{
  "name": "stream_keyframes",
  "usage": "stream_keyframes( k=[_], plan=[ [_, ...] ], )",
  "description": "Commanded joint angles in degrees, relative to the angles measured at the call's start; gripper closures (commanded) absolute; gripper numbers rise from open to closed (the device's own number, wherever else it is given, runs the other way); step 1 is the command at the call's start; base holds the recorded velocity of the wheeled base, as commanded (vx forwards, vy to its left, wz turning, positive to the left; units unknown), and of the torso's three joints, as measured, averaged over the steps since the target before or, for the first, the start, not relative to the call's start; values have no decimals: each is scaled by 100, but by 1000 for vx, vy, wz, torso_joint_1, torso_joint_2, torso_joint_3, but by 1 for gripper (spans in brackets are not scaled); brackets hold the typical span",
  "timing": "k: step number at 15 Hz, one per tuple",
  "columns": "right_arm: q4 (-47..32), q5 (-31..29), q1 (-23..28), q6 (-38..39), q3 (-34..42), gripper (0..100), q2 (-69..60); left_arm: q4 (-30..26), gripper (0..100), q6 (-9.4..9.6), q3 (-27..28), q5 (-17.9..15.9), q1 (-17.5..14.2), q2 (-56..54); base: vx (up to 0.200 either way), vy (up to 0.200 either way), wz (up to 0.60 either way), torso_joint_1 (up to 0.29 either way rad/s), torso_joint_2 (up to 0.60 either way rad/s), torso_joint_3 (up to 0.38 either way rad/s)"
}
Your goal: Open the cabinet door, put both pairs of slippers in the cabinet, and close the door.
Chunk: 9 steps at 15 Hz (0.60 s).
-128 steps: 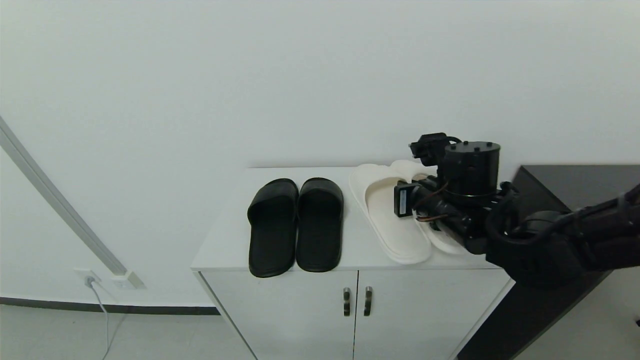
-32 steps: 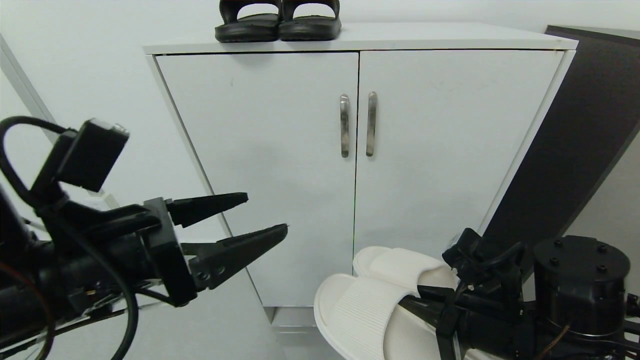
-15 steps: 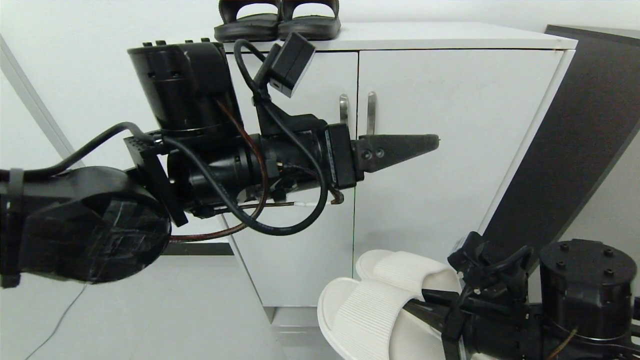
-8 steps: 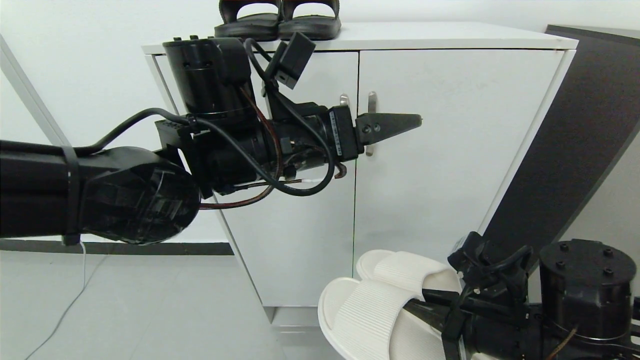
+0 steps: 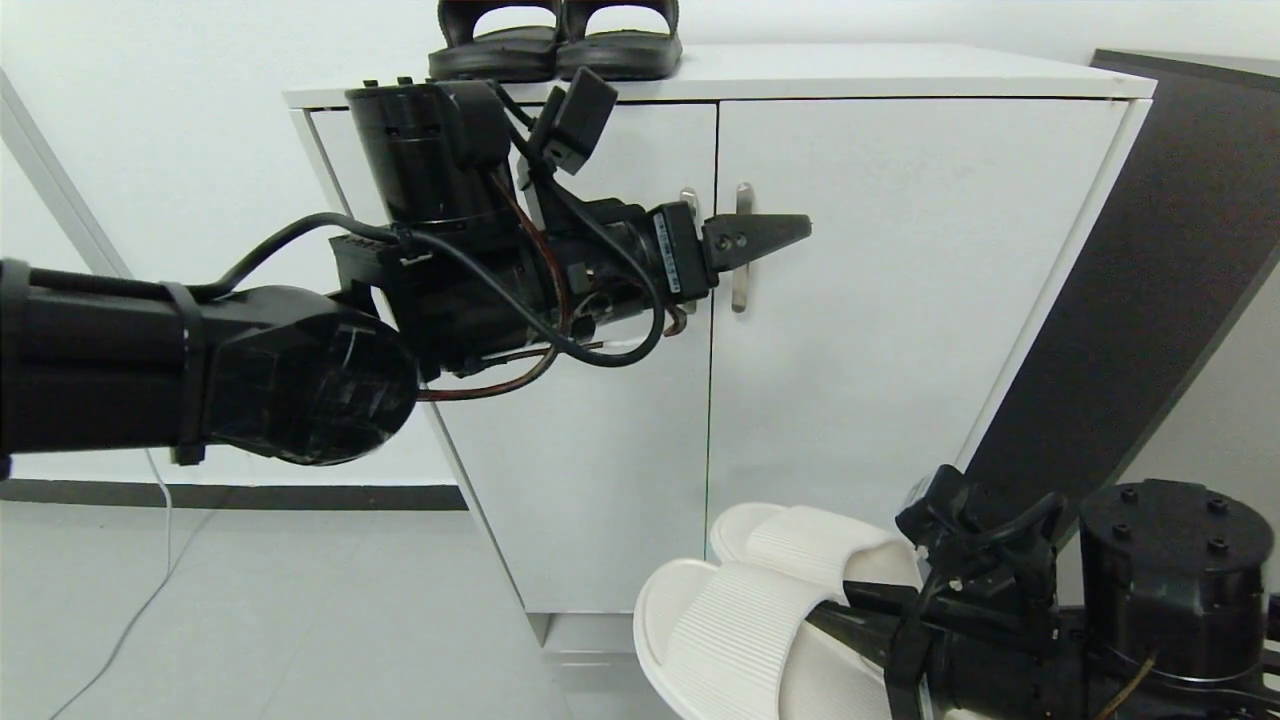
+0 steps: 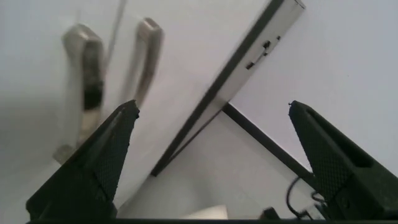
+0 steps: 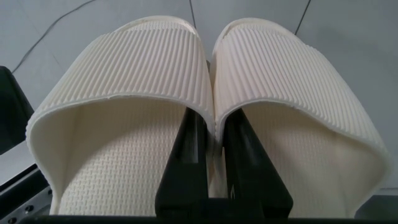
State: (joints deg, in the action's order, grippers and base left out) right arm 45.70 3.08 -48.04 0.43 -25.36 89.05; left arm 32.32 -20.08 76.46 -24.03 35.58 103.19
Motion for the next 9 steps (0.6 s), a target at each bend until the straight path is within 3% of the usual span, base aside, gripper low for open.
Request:
stream_keyframes(
  k=[1, 9],
  plan=[
    [9, -10, -3, -8, 13, 100, -11, -41, 0, 4, 291, 56, 1, 289, 0, 0, 0, 0, 0, 0],
    [9, -10, -3, -16, 40, 100, -28, -243, 0, 4, 774, 47, 28, 667, 0, 0, 0, 0, 0, 0]
  ],
)
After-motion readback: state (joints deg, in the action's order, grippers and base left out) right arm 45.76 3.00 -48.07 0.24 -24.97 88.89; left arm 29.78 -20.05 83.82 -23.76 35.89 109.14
